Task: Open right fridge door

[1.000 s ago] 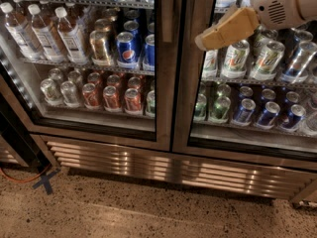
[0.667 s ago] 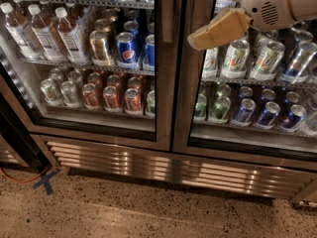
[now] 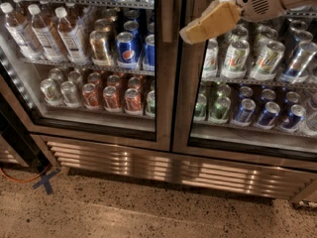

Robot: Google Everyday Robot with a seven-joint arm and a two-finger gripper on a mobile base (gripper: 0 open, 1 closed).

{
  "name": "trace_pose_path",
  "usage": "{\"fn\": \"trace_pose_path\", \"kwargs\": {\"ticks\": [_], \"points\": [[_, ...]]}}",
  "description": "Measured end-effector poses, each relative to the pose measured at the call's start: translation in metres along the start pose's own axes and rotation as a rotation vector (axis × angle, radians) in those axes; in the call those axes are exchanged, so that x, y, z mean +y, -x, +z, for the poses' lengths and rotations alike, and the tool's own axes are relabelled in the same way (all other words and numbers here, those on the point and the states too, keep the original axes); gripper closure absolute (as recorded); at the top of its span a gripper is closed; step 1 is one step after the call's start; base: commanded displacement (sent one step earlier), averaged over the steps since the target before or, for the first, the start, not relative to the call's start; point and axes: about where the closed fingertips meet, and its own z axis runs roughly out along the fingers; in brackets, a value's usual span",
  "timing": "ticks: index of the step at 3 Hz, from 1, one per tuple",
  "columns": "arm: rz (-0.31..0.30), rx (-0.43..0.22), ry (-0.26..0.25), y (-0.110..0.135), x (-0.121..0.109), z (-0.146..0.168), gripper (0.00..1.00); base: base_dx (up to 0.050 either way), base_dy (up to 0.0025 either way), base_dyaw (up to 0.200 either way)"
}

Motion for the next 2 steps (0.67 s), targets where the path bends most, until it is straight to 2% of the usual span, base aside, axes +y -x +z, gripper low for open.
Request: {"fn": "trace_pose_path", "kwargs": {"ticks": [1,2], "points": [[0.002,-0.005,-0.006,0.0033,-0.0100,0.0071,0.07,0.000,0.00000,0.000],[0.014,-0.001,0.011,0.0015,-0.0119,0.0138,0.14,0.000,0.00000,0.000]]}}
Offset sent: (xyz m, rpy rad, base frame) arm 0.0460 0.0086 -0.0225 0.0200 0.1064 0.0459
